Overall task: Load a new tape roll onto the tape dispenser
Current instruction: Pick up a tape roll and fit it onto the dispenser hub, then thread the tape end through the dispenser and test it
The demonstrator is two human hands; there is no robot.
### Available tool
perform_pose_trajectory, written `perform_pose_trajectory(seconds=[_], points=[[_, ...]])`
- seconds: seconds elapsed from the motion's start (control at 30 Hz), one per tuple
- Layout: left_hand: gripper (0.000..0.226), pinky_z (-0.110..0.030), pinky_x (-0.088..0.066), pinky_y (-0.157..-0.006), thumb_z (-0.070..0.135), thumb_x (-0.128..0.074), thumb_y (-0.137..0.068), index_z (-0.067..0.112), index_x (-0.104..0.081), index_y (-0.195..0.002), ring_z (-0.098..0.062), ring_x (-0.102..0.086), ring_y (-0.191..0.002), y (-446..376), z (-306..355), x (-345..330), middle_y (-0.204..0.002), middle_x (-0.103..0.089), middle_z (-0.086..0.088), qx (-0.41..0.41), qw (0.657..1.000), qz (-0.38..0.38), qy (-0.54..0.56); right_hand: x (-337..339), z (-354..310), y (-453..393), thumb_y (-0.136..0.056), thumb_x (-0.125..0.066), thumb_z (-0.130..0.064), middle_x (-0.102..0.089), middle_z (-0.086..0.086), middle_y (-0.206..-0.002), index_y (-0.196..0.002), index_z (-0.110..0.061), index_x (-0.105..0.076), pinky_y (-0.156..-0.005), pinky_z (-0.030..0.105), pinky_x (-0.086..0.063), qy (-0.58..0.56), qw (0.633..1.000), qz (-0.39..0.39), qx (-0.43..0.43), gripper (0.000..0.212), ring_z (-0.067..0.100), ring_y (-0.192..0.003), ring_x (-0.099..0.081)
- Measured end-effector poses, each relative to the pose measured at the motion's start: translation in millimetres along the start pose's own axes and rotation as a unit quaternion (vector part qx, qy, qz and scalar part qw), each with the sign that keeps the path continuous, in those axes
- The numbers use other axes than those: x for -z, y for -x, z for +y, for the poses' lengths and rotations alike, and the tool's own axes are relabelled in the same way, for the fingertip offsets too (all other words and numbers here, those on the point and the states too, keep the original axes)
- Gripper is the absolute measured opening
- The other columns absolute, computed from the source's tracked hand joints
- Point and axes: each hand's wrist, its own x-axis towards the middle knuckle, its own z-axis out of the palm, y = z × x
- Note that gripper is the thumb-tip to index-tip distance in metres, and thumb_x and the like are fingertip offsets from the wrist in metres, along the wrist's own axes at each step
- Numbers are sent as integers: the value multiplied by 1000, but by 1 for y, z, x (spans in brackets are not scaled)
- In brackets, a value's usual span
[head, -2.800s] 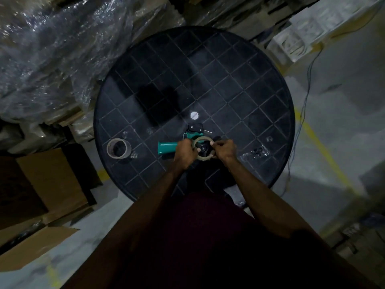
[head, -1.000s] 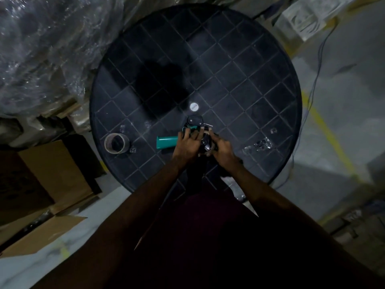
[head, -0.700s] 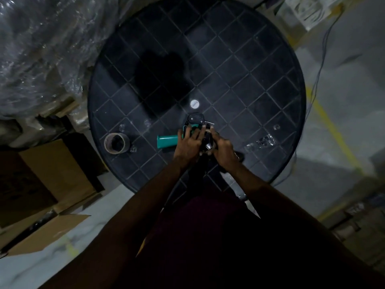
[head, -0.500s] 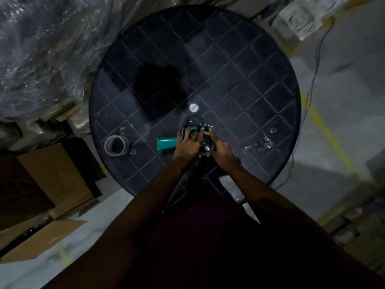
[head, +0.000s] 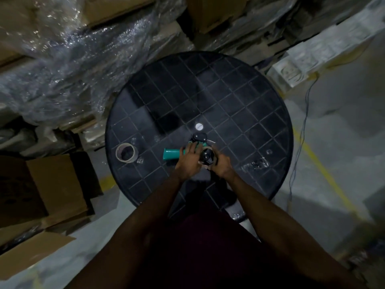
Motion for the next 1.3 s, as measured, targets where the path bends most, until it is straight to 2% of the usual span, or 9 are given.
perform_pose_trajectory(seconds=[0.17,0.33,0.57,0.77,0.9,1.03,1.13,1.23,1.3], points=[[81,-55,-29,-117,26,-71,-80,9,-30,-147,-33,-36,-140,0,-30,10,-149,-40,-15,53,998,27,9,0,0,3,-70,-81,-12,-65,5,-129,-147,-22,-39,-93,13,-37,18,1000,6,0,88,21,-119,-60],[49,-47,-38,-107,26,-62,-86,12,-50,-131,-32,-52,-125,-15,-59,16,-134,-56,-13,80,992,-94,-14,-6,1,2,-70,-80,-8,-63,10,-132,-150,-16,-34,-103,25,-42,40,999,17,-23,92,25,-122,-58],[41,-40,-51,-97,35,-65,-90,12,-61,-124,-28,-64,-110,-8,-60,14,-123,-66,-14,33,976,-192,99,-10,3,0,-79,-69,-8,-49,18,-138,-147,-20,-39,-103,33,-41,41,997,46,-39,75,33,-121,-50],[37,-37,-52,-89,37,-61,-83,19,-62,-115,-29,-65,-108,15,-36,21,-117,-67,-7,90,981,-88,150,-6,-27,12,-83,-64,3,-39,14,-130,-134,-7,-52,-107,35,-45,-10,987,154,-45,53,21,-109,-51],[32,-35,-53,-82,36,-58,-85,17,-63,-111,-28,-68,-100,20,-7,42,-108,-70,-7,142,969,-31,200,-24,-67,17,-91,-64,-31,-28,17,-140,-150,-23,-34,-109,29,-36,-108,984,136,-49,67,29,-124,-44],[23,-38,-58,-81,18,-57,-90,8,-70,-106,-29,-70,-96,30,14,65,-104,-74,-14,98,948,14,301,-19,-101,12,-88,-63,-48,-22,24,-143,-151,-36,-28,-109,31,-37,-172,975,107,-89,73,35,-127,-42],[33,-27,-50,-80,1,-54,-88,-4,-65,-118,-21,-63,-103,37,22,76,-114,-68,-17,81,927,13,366,0,-109,11,-89,-67,-36,-42,19,-143,-149,-28,-31,-96,27,-41,-202,975,68,-63,70,31,-122,-50],[53,-42,-54,-94,9,-48,-74,1,-62,-124,-28,-64,-111,46,29,77,-121,-67,-19,78,903,28,422,10,-113,13,-88,-70,-16,-58,10,-128,-144,-22,-36,-82,21,-48,-243,970,30,-12,66,19,-105,-56],[51,-41,-52,-97,3,-52,-79,-2,-55,-130,-25,-61,-110,51,39,79,-122,-64,-19,80,883,17,462,14,-112,15,-86,-69,-4,-59,10,-119,-140,-15,-39,-67,10,-50,-248,969,26,5,62,20,-101,-58]])
